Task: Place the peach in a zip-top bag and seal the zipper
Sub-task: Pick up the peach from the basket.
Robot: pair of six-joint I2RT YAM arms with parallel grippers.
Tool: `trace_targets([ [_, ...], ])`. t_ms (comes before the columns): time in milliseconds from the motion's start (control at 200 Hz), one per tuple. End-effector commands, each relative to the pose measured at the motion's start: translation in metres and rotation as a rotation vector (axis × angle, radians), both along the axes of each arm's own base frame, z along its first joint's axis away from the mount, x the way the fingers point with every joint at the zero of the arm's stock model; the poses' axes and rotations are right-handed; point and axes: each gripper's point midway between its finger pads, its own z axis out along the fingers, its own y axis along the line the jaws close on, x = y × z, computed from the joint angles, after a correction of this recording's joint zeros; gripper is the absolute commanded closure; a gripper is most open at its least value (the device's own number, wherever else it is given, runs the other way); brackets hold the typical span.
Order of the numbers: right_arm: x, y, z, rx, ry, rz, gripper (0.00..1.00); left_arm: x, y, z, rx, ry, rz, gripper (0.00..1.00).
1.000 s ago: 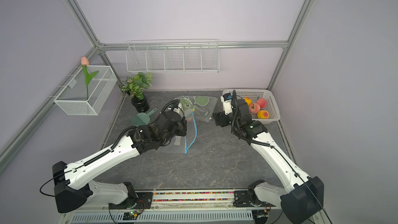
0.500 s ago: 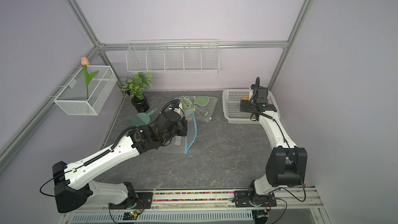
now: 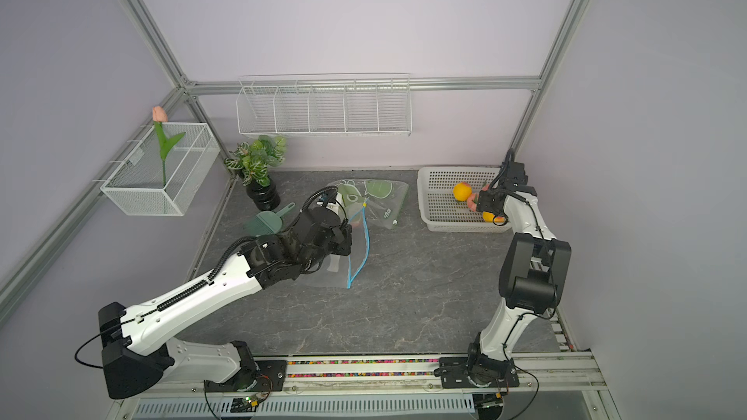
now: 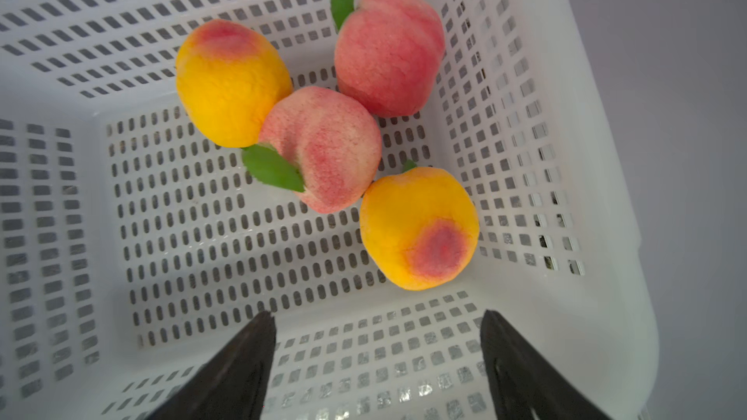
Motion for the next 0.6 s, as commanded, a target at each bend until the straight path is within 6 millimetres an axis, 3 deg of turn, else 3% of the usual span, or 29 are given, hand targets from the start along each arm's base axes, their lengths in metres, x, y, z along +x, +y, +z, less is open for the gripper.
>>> trace_targets([
  [0, -0.001, -0.003, -0.006, 0.005, 0.043, 0.015, 0.17, 0.004, -0.002, 0.005, -0.003, -0.014, 0.002, 1.00],
  [595, 0.028, -0.028, -0.046, 0.001, 0.139, -0.026, 0.17, 0.006, 0.001, 0.001, 0.018, -0.013, 0.011, 1.00],
])
